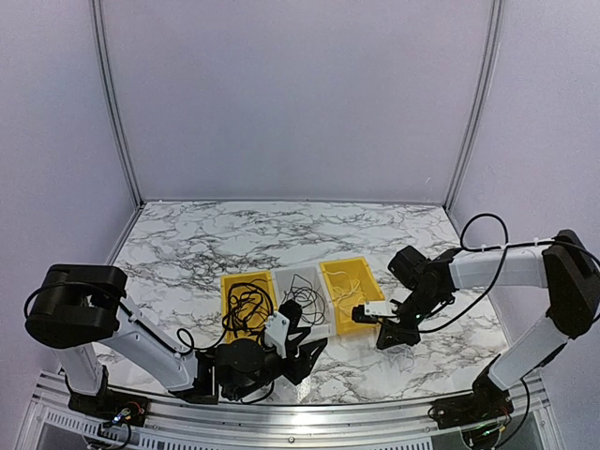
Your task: Untangle the cables
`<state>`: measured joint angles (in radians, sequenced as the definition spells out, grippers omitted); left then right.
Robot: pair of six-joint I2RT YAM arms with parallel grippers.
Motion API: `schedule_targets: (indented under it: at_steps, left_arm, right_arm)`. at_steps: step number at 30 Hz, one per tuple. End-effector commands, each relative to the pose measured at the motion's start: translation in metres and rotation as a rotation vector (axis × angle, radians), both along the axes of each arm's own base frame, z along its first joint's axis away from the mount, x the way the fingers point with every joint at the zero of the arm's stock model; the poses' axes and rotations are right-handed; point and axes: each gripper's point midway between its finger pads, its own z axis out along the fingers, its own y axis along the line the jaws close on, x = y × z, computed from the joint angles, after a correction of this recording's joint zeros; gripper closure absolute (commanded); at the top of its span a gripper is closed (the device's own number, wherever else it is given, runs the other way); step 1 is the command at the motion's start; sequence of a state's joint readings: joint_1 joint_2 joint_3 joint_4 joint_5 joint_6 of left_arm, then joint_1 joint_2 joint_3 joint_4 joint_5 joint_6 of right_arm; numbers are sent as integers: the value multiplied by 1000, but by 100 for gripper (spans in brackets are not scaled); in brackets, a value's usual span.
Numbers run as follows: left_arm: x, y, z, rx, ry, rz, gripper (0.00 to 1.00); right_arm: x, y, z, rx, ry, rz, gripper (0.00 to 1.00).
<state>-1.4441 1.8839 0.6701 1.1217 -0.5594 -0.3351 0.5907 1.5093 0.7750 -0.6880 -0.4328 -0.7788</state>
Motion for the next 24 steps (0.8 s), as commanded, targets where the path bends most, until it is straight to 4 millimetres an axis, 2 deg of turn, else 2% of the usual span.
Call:
schedule_targets:
  at_steps: [1, 3, 6, 10, 14, 17, 20, 24]
  left_arm:
    - [1, 3, 12, -41, -4, 16, 52]
    - [1, 2, 12, -39, -7, 13, 52]
    - [-1, -1, 14, -37, -15, -4, 52]
    - [-10, -12, 23, -32, -52, -74, 48]
    - [-17, -22, 49, -66, -137, -95, 41]
    - [-15, -31, 70, -113, -179, -86, 37]
    - [-13, -45, 93, -157, -239, -76, 35]
    - [-1, -59, 114, -172, -310, 4, 32]
  right_arm:
    - [10, 15, 22, 63, -25, 12, 98]
    - [11, 19, 34, 89, -37, 14, 100]
    - [11, 27, 63, 147, -52, 22, 100]
    - [12, 40, 123, 267, -106, 53, 100]
    - [9, 53, 186, 411, -174, 90, 100]
    - [6, 60, 221, 498, -203, 106, 100]
    - [8, 66, 247, 561, -232, 108, 100]
    - [11, 73, 271, 612, -267, 117, 100]
